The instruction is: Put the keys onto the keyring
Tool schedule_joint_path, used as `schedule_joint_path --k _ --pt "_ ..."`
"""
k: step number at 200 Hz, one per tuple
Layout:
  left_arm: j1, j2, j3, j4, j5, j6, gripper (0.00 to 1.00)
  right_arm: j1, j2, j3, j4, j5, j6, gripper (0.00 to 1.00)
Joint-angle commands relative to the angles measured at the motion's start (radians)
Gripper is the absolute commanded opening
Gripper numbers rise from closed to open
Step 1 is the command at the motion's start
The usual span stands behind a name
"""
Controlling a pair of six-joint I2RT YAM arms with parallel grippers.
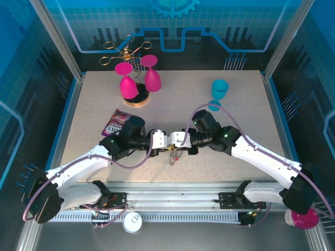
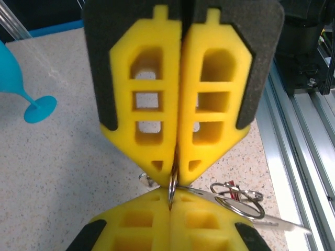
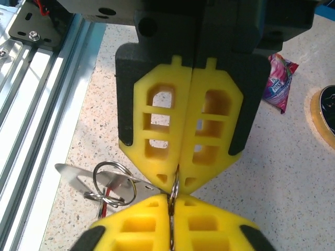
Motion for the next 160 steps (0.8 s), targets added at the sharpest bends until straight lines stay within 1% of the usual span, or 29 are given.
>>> schedule_joint_path --k 1,11,32,58,73,91,103,117,141,151,160 --pt "-0.017 -0.035 -0.016 0.134 0.044 0.016 0.00 -0.042 -0.082 -0.075 0.195 -0.148 0.117 0.22" --pt "-0.015 -0.048 -0.042 0.175 0.072 0.006 0.00 -0.075 -0.108 -0.130 0.256 -0.183 0.162 0.25" --pt "-0.015 -0.061 -0.084 0.265 0.119 -0.032 0.00 -0.100 -0.122 -0.173 0.300 -0.212 0.188 0.25" --pt "-0.014 -0.061 -0.098 0.306 0.150 -0.059 0.00 -0.110 -0.123 -0.195 0.323 -0.222 0.193 0.19" --pt "-0.015 -0.064 -0.103 0.317 0.151 -0.067 0.00 -0.116 -0.130 -0.206 0.343 -0.241 0.201 0.18" --pt "-0.014 -0.064 -0.111 0.347 0.154 -0.087 0.00 -0.119 -0.132 -0.210 0.355 -0.262 0.203 0.10" --pt "-0.015 -0.060 -0.115 0.365 0.149 -0.101 0.00 -0.121 -0.132 -0.206 0.353 -0.270 0.203 0.00" --pt "-0.015 -0.057 -0.109 0.352 0.111 -0.109 0.00 -0.122 -0.130 -0.189 0.317 -0.268 0.186 0.00" --pt "-0.016 -0.058 -0.070 0.246 0.040 -0.071 0.17 -0.101 -0.110 -0.117 0.157 -0.215 0.102 0.00" --pt "-0.015 -0.054 -0.044 0.187 0.023 -0.047 0.18 -0.083 -0.088 -0.090 0.077 -0.177 0.059 0.00" --pt "-0.016 -0.050 -0.020 0.138 0.011 -0.028 0.18 -0.064 -0.068 -0.031 0.007 -0.144 0.030 0.00"
